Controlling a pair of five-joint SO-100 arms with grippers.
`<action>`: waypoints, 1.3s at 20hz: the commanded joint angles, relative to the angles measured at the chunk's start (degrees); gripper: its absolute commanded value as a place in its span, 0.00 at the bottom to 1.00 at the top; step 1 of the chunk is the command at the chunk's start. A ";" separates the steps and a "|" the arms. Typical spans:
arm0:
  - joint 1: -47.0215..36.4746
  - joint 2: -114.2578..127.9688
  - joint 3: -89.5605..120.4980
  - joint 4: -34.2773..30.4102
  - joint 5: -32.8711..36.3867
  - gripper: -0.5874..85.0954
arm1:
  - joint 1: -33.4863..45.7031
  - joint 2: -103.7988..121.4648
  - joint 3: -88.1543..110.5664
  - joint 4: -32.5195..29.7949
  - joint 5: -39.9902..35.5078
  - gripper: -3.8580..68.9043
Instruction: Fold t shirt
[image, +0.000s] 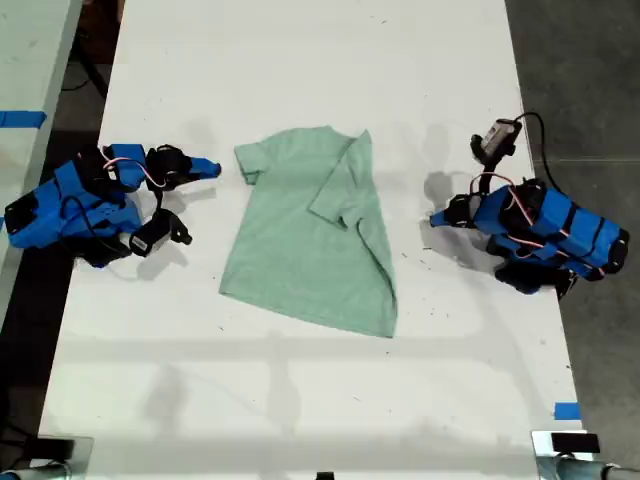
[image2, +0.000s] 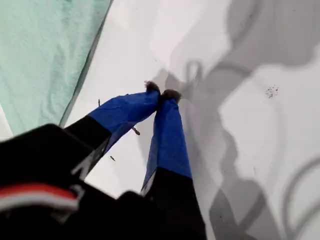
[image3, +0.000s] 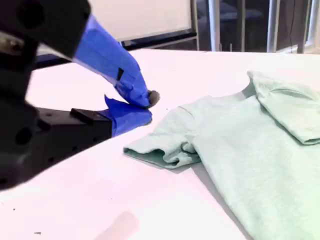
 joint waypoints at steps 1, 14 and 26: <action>0.26 0.53 2.11 -0.62 -0.88 0.00 | 0.18 0.53 2.20 -0.53 0.18 0.08; -0.35 0.53 2.11 -0.53 -0.44 0.00 | -2.02 0.53 2.29 -0.53 2.11 0.08; 1.14 0.53 2.11 -0.26 -0.88 0.00 | -0.35 0.44 2.37 -0.62 5.54 0.07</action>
